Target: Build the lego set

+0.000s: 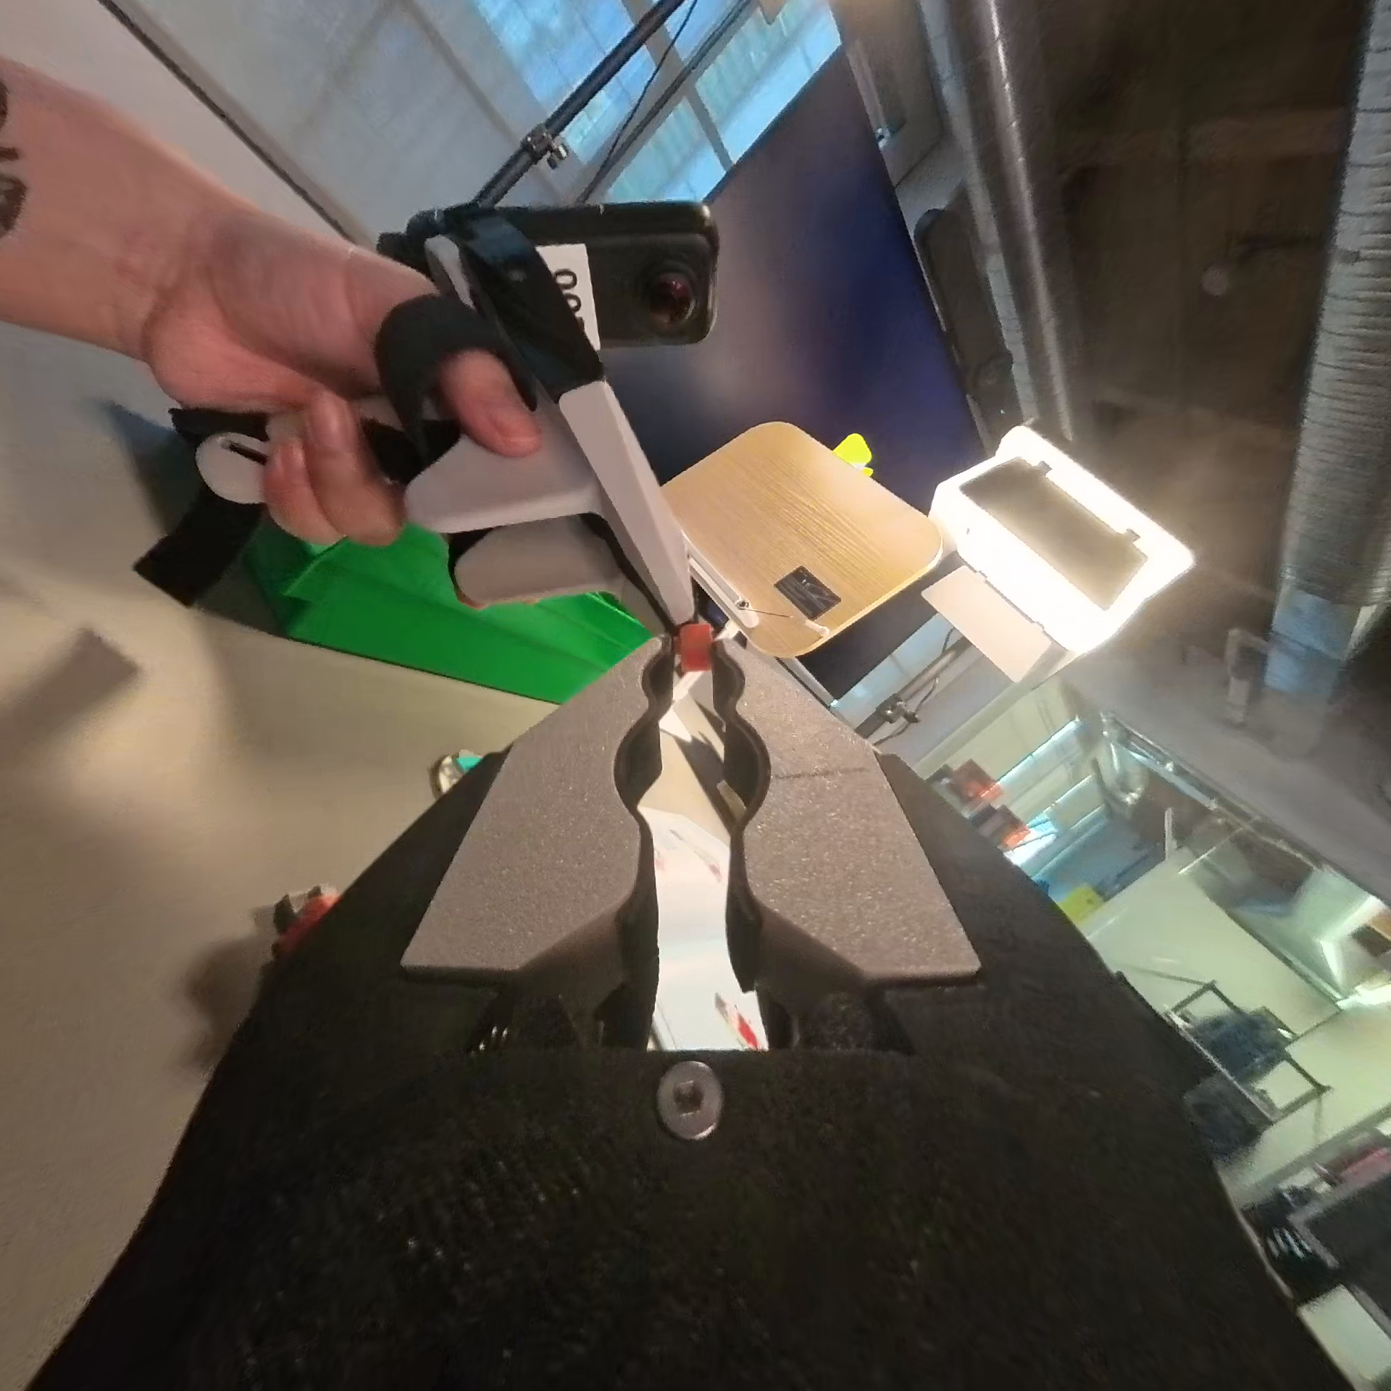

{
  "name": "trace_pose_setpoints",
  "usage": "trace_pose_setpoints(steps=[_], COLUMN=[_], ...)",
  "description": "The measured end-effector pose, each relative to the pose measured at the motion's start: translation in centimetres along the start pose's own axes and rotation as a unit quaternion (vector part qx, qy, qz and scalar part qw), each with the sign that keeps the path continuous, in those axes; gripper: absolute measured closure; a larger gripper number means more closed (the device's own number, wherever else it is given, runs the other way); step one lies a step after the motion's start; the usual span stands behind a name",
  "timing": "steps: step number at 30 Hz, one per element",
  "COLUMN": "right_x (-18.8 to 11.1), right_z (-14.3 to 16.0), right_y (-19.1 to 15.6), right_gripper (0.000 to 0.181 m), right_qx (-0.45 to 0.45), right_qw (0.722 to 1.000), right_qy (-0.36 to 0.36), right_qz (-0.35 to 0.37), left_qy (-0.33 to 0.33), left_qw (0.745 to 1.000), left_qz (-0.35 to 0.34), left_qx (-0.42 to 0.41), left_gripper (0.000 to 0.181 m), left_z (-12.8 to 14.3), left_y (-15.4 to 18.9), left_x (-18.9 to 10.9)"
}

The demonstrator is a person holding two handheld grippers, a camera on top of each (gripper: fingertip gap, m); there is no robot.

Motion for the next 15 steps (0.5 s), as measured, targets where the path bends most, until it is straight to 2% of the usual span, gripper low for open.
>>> trace_pose_setpoints(steps=[4, 9, 11, 12, 15], right_x=[0.1, 0.2, 0.2, 0.1, -1.0], right_z=[-0.3, -0.2, 0.6, 1.5, 5.8], right_y=[-0.5, -0.7, -0.5, -0.4, 0.9], right_gripper=[0.173, 0.173, 0.164, 0.155, 0.152], right_qx=[-0.014, -0.017, -0.029, -0.047, -0.100], right_qw=[1.000, 1.000, 0.999, 0.998, 0.986], right_qy=[0.002, 0.007, -0.010, -0.030, -0.129], right_qz=[-0.007, -0.003, 0.013, 0.013, 0.027], left_qy=[-0.004, -0.014, -0.007, -0.009, -0.073], left_qw=[1.000, 0.998, 0.998, 0.999, 0.990], left_qz=[0.003, 0.038, 0.037, 0.019, -0.113], left_qx=[-0.015, -0.048, -0.051, -0.046, 0.037], left_gripper=[0.163, 0.175, 0.176, 0.176, 0.175], left_z=[0.1, 0.3, 0.0, 0.0, 1.2], left_y=[-0.2, 0.1, -0.1, -0.6, -4.1], left_x=[0.1, 0.1, 0.0, 0.1, 0.7])
Point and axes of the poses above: each gripper's, where its closed fingertips meet, x out along the fingers, z out of its underside, y = z × x across the jaws, the point moved 2 cm from there along -x, back along the fingers, and after that the axes turned 1 degree about -z, right-handed, at the moved point
